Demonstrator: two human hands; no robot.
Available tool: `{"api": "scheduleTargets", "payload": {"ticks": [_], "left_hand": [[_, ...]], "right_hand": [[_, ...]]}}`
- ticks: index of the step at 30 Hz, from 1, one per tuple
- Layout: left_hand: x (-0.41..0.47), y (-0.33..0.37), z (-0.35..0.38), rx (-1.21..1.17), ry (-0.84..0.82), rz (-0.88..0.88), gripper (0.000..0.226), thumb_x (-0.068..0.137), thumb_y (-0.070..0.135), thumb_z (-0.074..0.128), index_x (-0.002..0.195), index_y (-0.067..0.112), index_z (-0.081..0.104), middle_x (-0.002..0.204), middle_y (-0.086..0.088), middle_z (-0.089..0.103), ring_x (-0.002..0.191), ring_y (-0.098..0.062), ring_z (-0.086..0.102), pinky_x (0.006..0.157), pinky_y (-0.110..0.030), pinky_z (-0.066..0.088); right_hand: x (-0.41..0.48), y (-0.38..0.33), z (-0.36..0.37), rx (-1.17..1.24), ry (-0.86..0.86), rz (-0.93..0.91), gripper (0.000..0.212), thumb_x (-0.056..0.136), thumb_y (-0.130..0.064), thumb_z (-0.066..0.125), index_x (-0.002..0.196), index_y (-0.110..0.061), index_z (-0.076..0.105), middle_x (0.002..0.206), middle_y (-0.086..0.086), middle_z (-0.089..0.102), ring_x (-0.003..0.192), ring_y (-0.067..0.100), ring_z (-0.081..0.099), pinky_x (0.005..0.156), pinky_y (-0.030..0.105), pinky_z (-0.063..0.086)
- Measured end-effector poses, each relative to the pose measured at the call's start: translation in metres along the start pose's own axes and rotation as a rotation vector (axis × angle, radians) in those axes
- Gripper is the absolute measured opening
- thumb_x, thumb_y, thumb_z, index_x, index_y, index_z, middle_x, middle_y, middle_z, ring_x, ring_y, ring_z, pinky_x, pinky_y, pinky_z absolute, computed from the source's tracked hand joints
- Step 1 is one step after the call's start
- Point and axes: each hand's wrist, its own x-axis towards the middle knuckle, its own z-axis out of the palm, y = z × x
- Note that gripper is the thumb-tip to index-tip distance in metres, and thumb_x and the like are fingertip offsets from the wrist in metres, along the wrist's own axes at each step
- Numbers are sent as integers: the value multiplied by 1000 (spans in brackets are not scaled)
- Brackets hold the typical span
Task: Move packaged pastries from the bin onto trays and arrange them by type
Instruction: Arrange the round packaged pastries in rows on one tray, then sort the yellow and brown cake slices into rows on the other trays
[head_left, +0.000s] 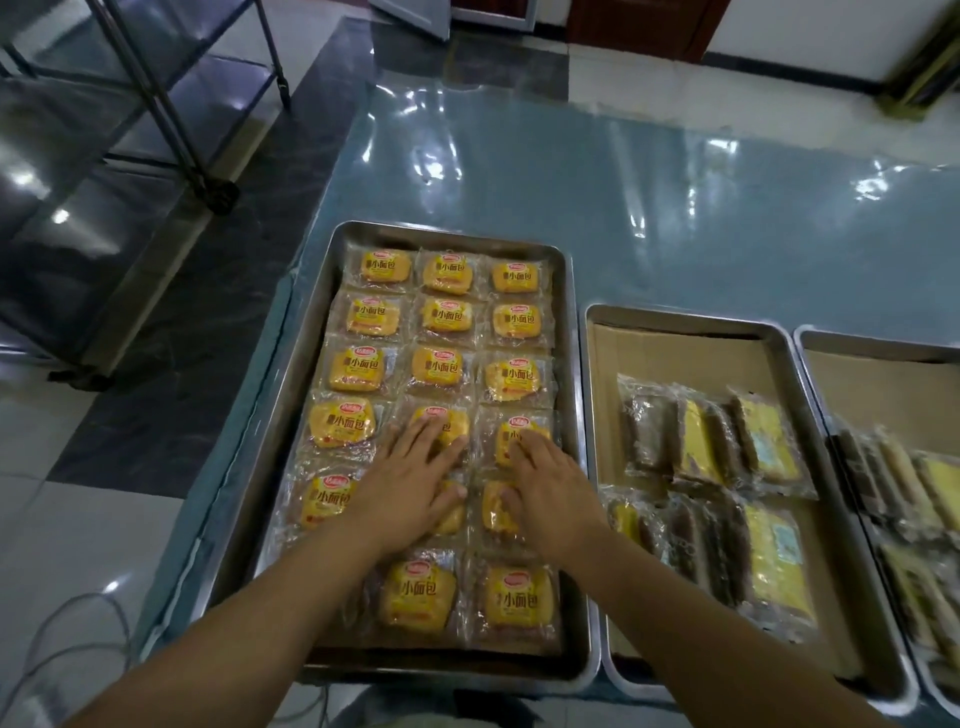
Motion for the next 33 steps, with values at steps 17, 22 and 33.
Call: {"api": "scheduleTargets", "payload": {"ticks": [17, 22, 33], "left_hand": [[71, 83, -41, -99, 177, 148, 64, 91, 58, 17, 148, 30, 17, 155, -3, 19, 141, -19, 1, 112, -37, -4], [103, 145, -35, -112, 183, 199, 66, 90, 58, 16, 146, 24, 26, 148, -2, 34, 139, -21, 14, 111, -39, 7], [163, 252, -3, -187, 140, -77, 49, 91, 51, 41, 131, 23, 50, 128, 1, 50, 121, -20, 32, 97, -36, 31]], "right_hand": [[-9, 74, -49, 115, 236, 133, 33, 88, -26, 53, 121, -20, 56, 125, 0, 54, 116, 21, 47, 97, 38, 38], [-29, 152, -61, 110, 253, 247, 35, 87, -19, 58, 121, -15, 60, 126, 6, 56, 117, 26, 48, 96, 38, 39], [-64, 281, -57, 192, 245, 507, 72, 70, -53, 73, 113, 1, 53, 112, 18, 56, 105, 36, 50, 86, 43, 43]]}}
